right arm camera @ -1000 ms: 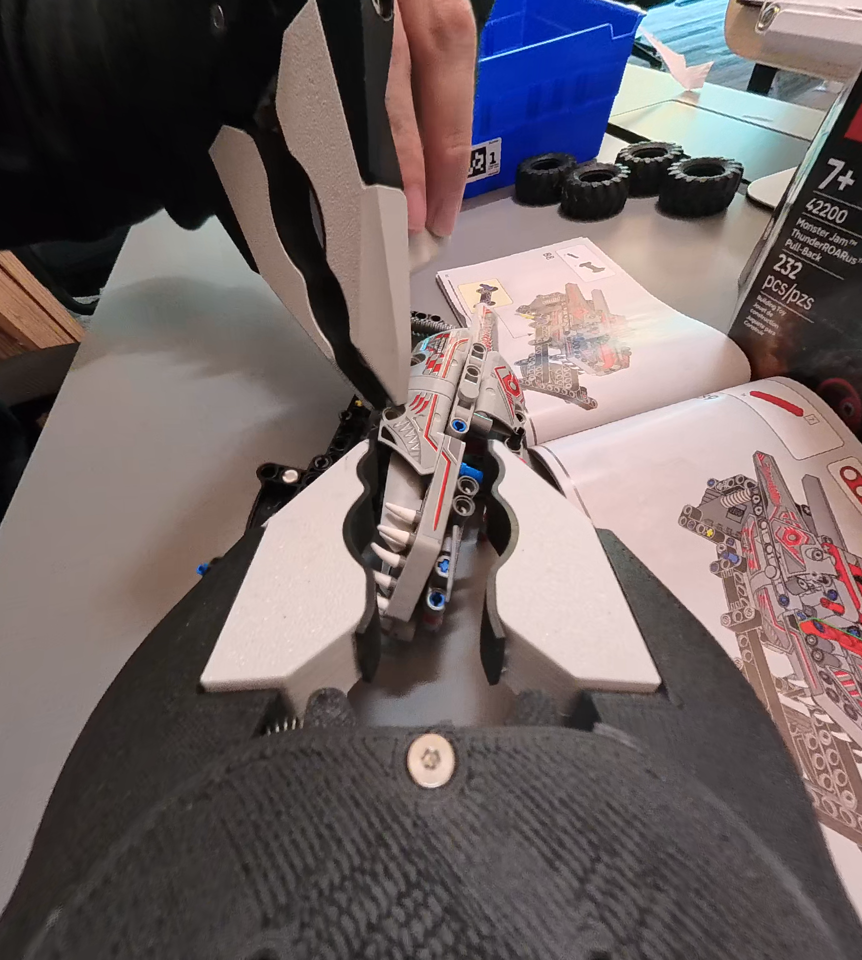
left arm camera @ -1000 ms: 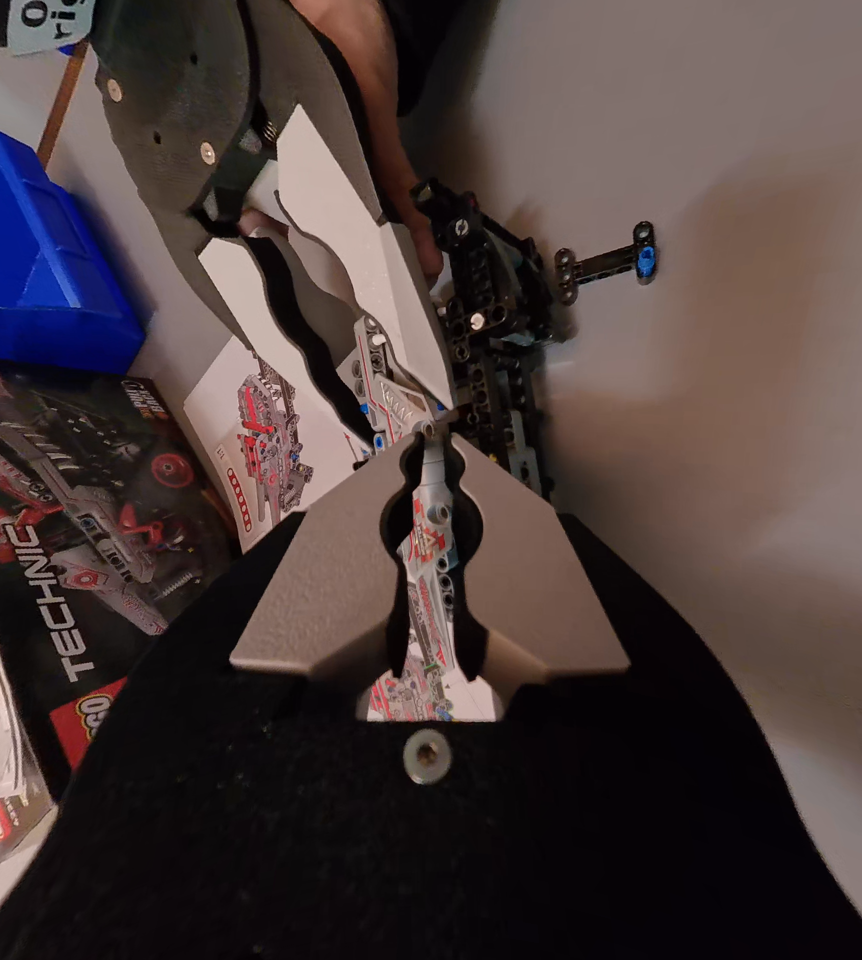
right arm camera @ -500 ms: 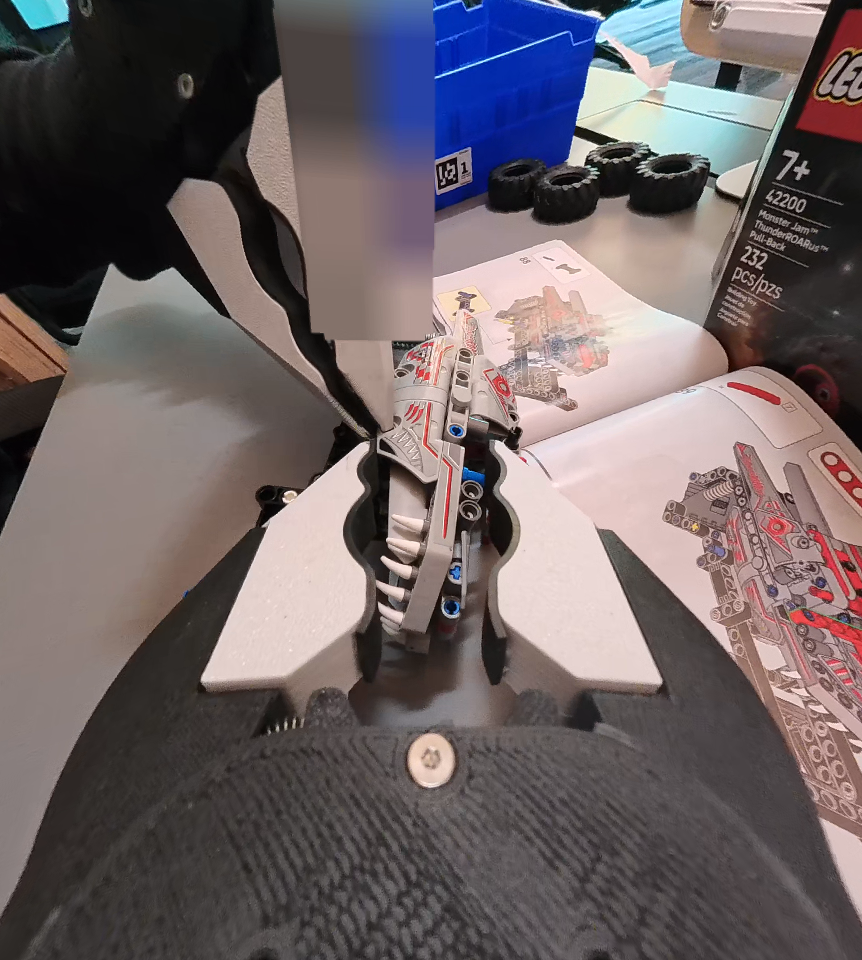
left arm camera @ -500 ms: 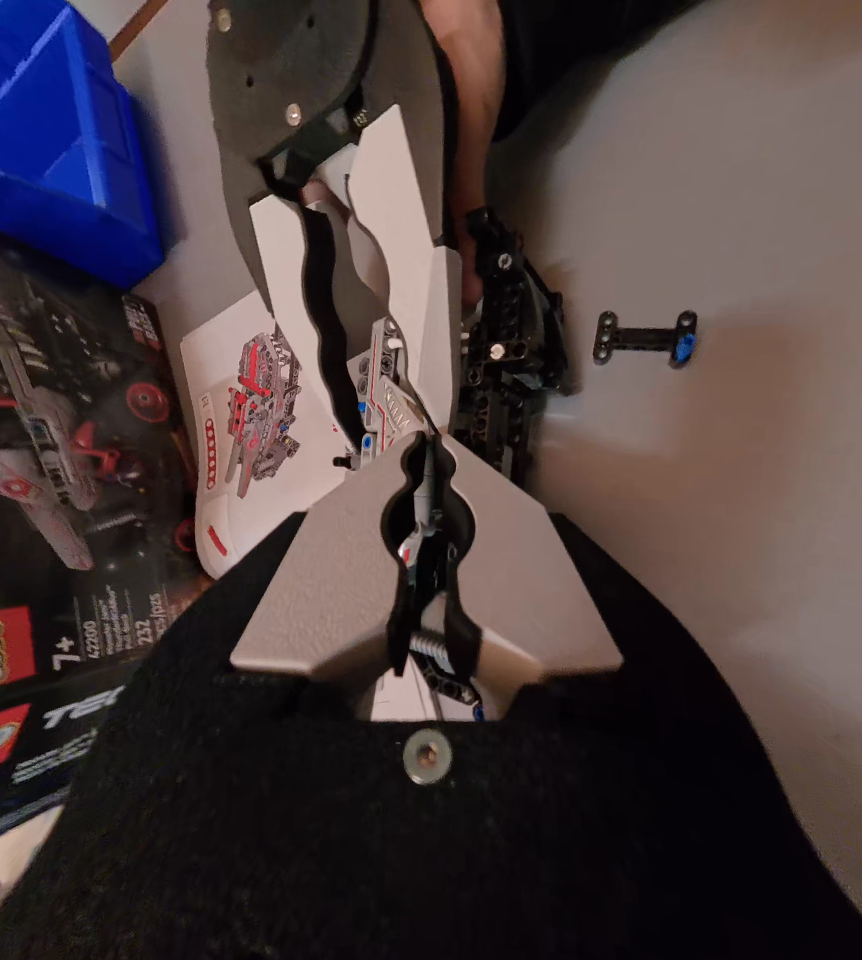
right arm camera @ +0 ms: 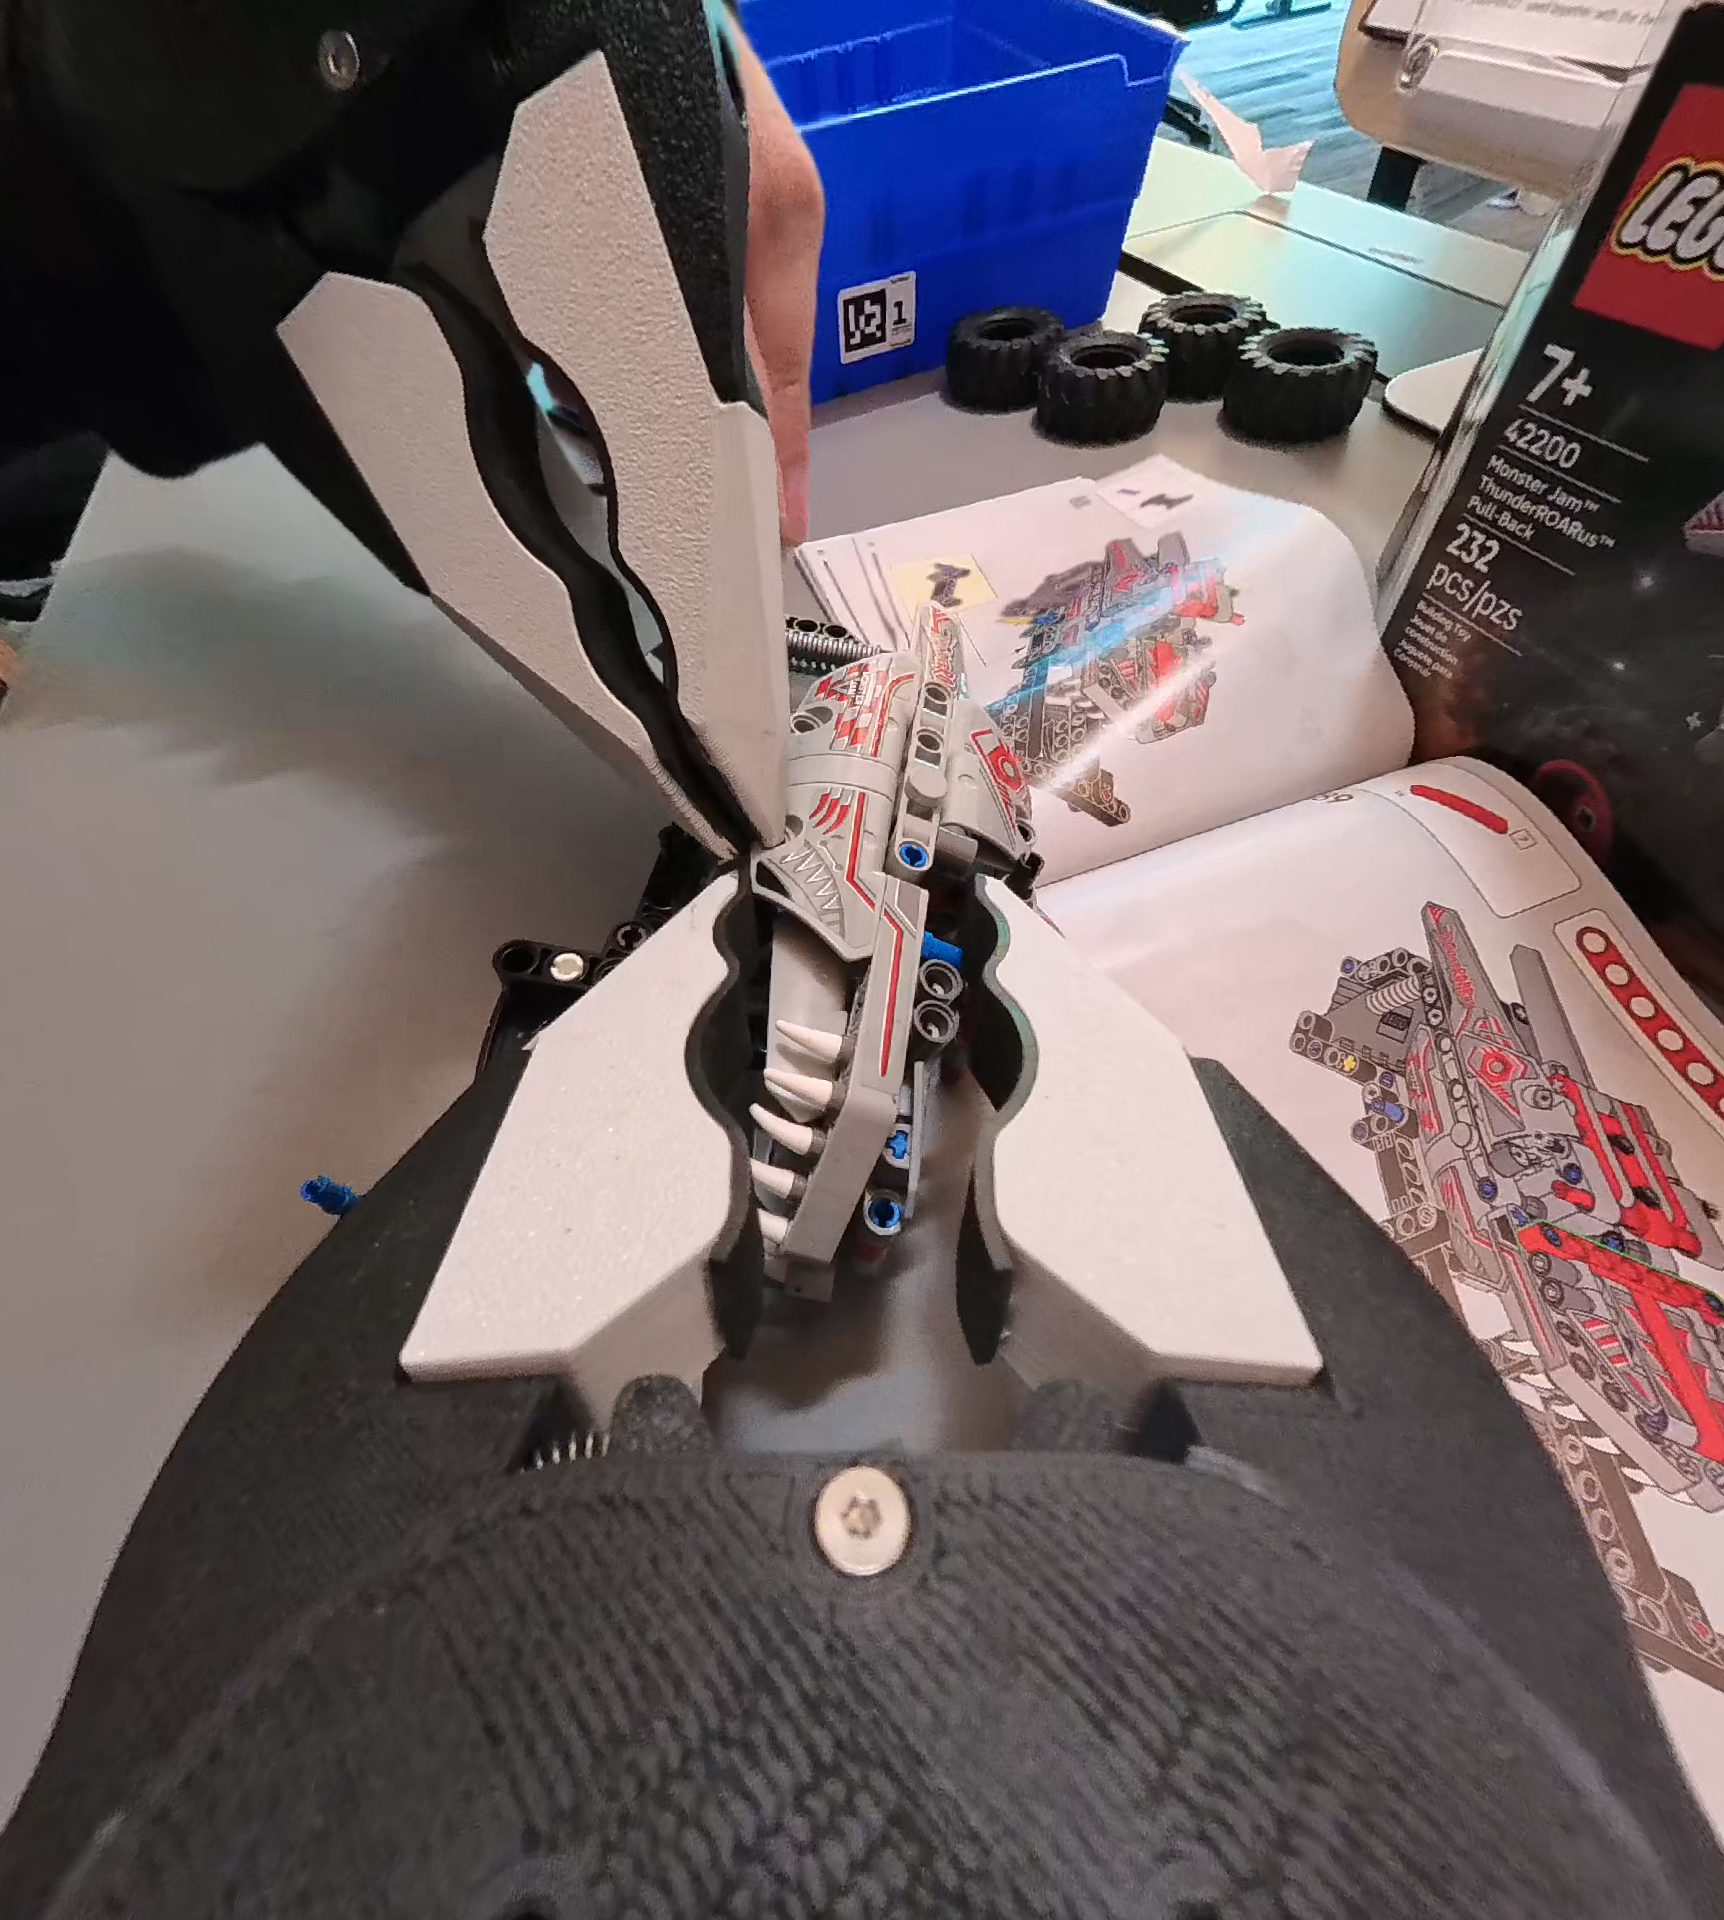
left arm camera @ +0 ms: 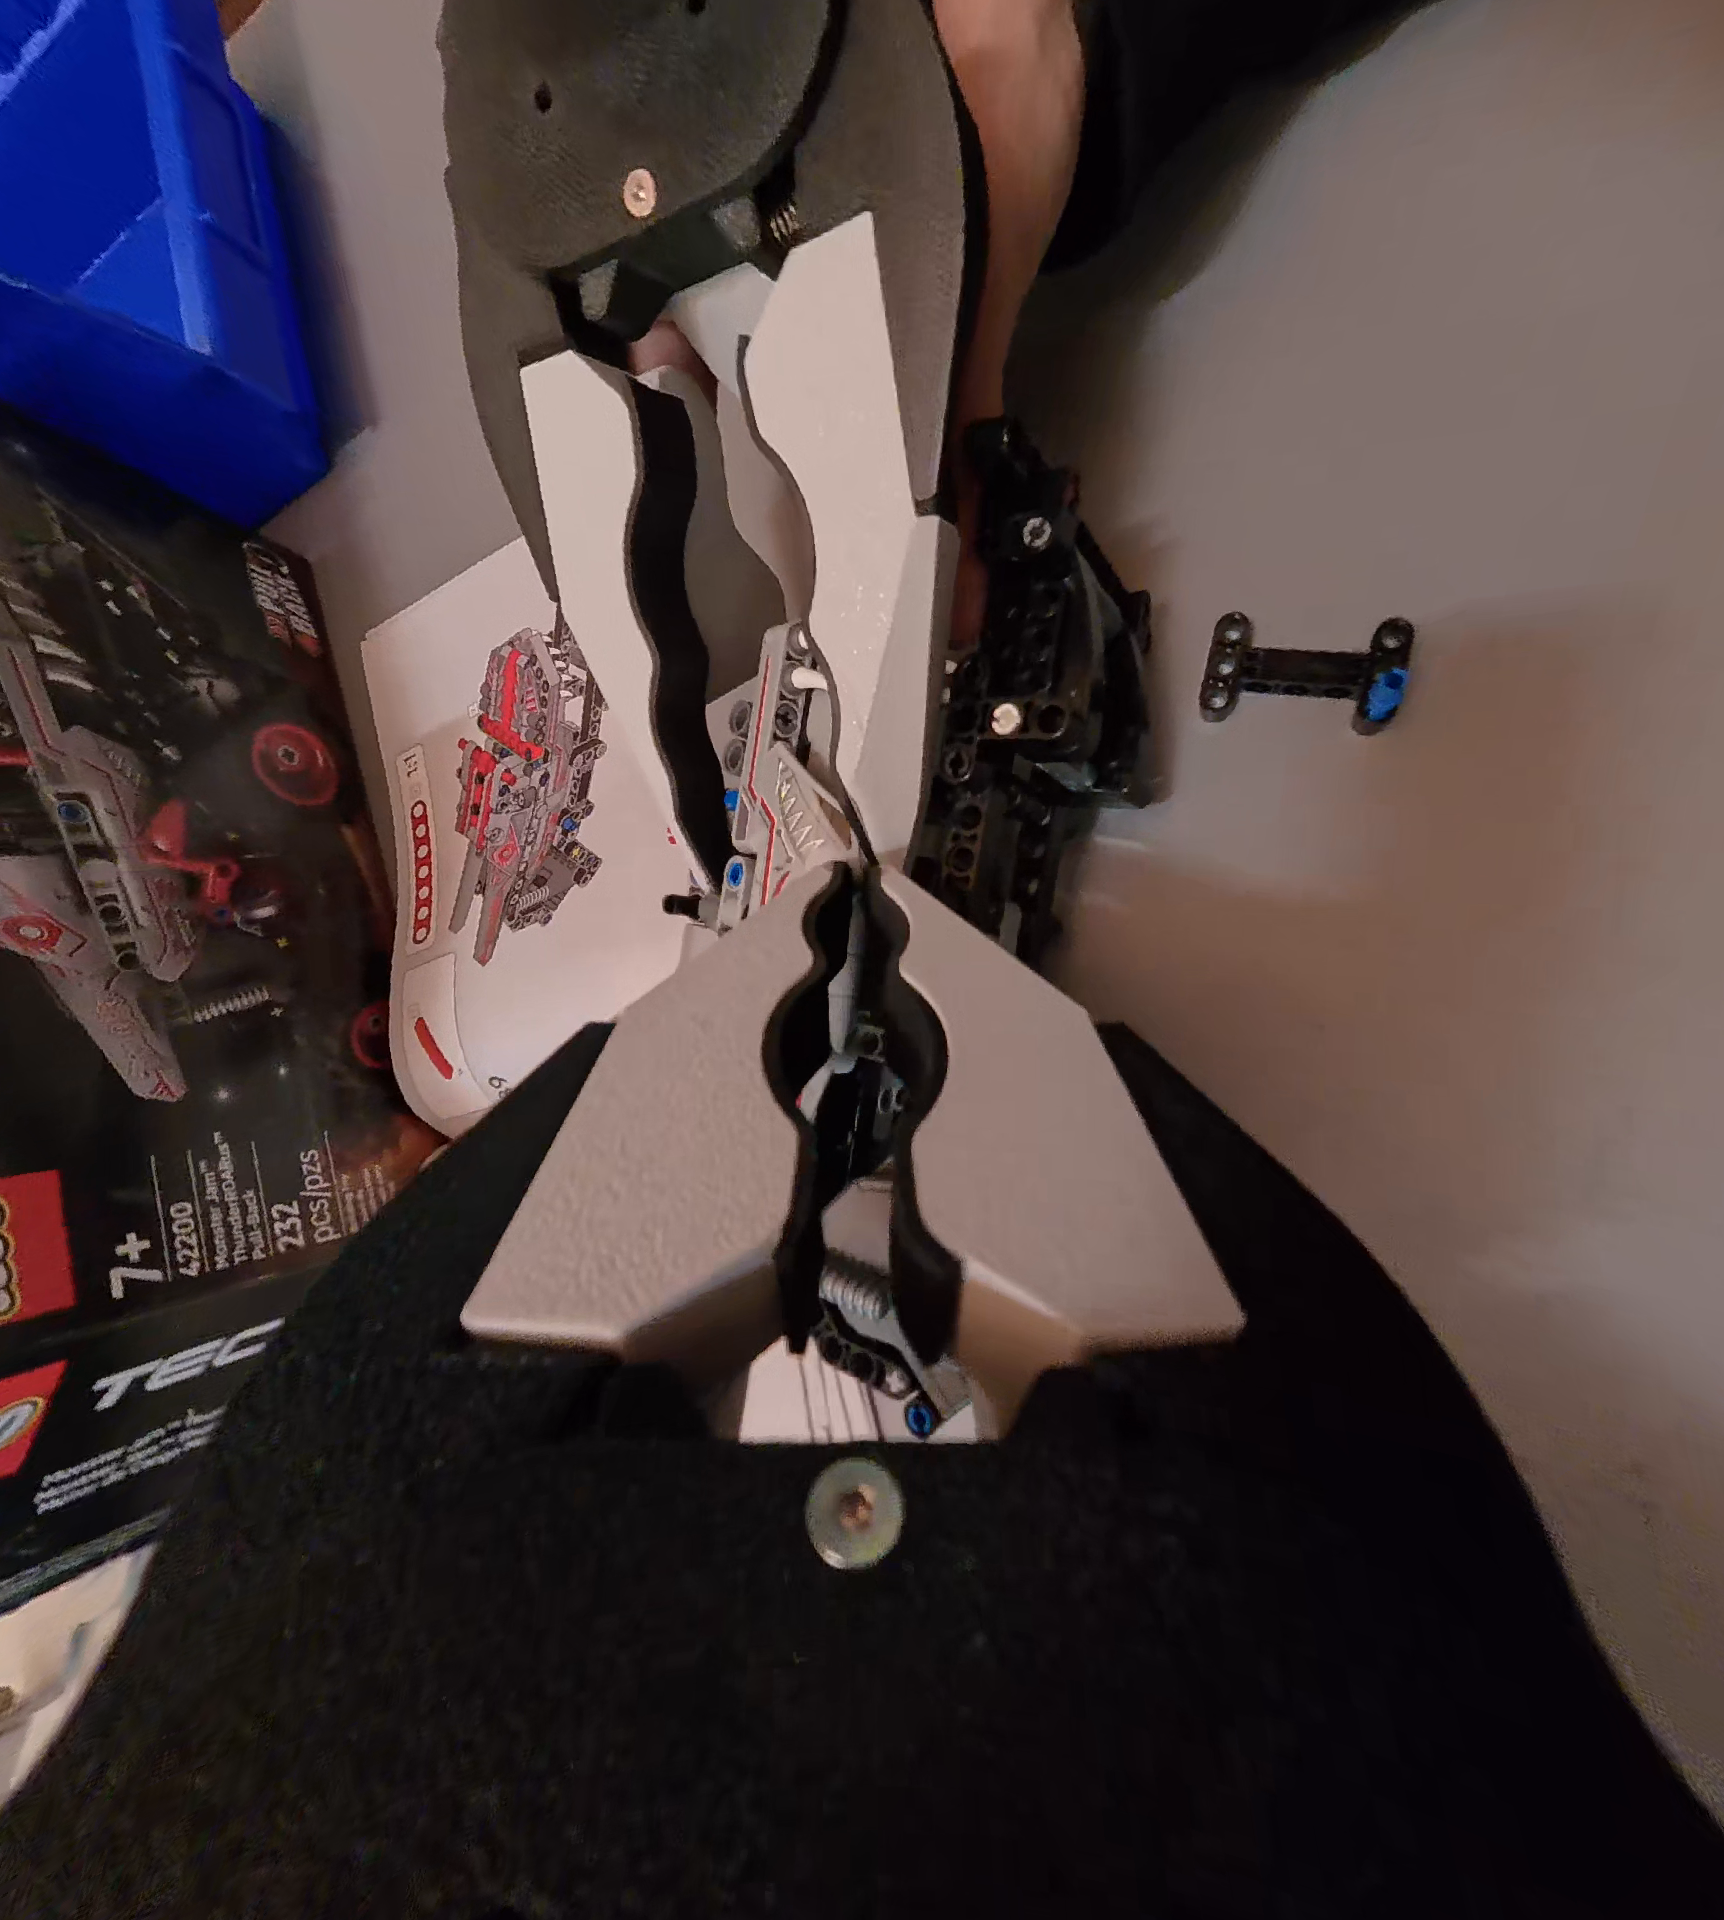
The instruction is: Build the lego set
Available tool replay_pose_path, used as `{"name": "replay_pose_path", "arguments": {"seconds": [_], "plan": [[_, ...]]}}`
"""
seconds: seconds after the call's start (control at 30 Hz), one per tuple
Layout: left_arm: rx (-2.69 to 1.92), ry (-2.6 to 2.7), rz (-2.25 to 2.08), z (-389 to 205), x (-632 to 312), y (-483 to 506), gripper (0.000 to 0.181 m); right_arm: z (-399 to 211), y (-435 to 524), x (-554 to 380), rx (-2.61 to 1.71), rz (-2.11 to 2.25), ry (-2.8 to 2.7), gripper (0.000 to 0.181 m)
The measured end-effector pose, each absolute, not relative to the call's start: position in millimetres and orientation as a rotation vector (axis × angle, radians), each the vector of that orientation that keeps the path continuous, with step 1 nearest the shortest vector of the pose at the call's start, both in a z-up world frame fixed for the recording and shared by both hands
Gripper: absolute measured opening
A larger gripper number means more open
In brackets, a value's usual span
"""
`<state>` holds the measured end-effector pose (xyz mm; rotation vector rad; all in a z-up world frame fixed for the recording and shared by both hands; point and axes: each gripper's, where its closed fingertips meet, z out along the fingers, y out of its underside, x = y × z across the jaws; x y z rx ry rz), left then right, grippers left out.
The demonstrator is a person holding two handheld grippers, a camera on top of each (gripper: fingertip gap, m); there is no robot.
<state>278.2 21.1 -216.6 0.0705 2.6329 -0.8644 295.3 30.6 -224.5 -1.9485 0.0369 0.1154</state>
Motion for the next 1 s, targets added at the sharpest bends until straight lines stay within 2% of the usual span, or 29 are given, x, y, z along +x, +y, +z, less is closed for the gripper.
{"name": "replay_pose_path", "arguments": {"seconds": [0.03,0.4,1.0], "plan": [[0.099,2.654,-0.845,-216.7,277.6,21.5,0.0,-224.6,30.8,294.9,-1.949,0.116,0.034,0.038],[0.326,3.054,-0.574,-216.7,277.4,25.3,0.0,-225.2,31.3,294.3,-1.953,0.106,0.026,0.038],[0.408,2.895,-0.321,-220.4,275.0,25.8,0.0,-227.0,31.2,291.6,-1.966,0.06,-0.011,0.039]]}}
